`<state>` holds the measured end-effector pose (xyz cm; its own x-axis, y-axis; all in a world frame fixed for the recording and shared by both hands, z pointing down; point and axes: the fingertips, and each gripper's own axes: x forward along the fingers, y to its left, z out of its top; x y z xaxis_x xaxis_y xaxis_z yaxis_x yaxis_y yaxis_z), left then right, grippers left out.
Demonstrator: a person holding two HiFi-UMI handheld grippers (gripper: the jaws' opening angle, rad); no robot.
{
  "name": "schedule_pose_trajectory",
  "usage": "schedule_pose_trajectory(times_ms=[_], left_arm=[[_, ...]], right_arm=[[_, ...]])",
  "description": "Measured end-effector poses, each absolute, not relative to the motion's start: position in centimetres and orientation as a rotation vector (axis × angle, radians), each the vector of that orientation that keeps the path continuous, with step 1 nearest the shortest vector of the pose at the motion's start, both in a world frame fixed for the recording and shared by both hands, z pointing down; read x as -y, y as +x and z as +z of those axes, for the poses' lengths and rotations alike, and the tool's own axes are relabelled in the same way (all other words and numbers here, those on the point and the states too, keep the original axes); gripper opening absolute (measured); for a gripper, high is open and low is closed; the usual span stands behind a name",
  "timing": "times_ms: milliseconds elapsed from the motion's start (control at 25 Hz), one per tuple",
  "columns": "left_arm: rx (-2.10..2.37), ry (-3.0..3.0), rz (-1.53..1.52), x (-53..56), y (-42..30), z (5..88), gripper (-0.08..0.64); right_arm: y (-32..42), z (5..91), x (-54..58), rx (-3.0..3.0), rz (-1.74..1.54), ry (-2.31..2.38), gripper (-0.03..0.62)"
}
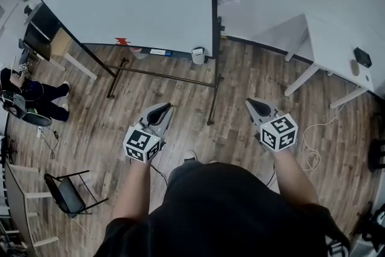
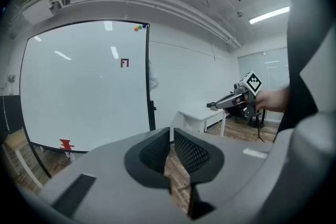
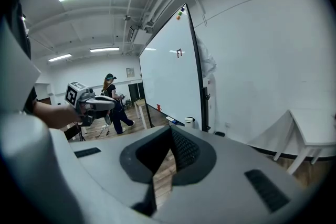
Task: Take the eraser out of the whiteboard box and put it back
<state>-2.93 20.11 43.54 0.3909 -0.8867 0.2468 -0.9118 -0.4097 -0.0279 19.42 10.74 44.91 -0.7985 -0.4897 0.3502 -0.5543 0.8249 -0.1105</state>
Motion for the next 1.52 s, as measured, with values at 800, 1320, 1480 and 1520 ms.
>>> schedule_pose_trajectory(times_ms=[800,1320,1480,1520], left_arm=[[1.614,2.527,0.364,-16.7,-3.9,44.7,0.037],[1.540,2.540,0.398,-12.4,-6.2,46.2,0.037],[1.514,2.544,0.411,-10.7,-7.3,46.6,0.037],[1.506,2.546,0.411,-10.3,-7.5,46.7,0.037]], right_arm=[[18.1,46.4,-8.3,2.670,0.323,0.783,-0.006],[15.2,48.0,-4.6,2.628,0.353,0.805,-0.006],[13.6,48.2,-3.3,2.621,0.361,0.808,-0.006],[13.3,48.2,-3.0,2.618,0.361,0.810,-0.006]])
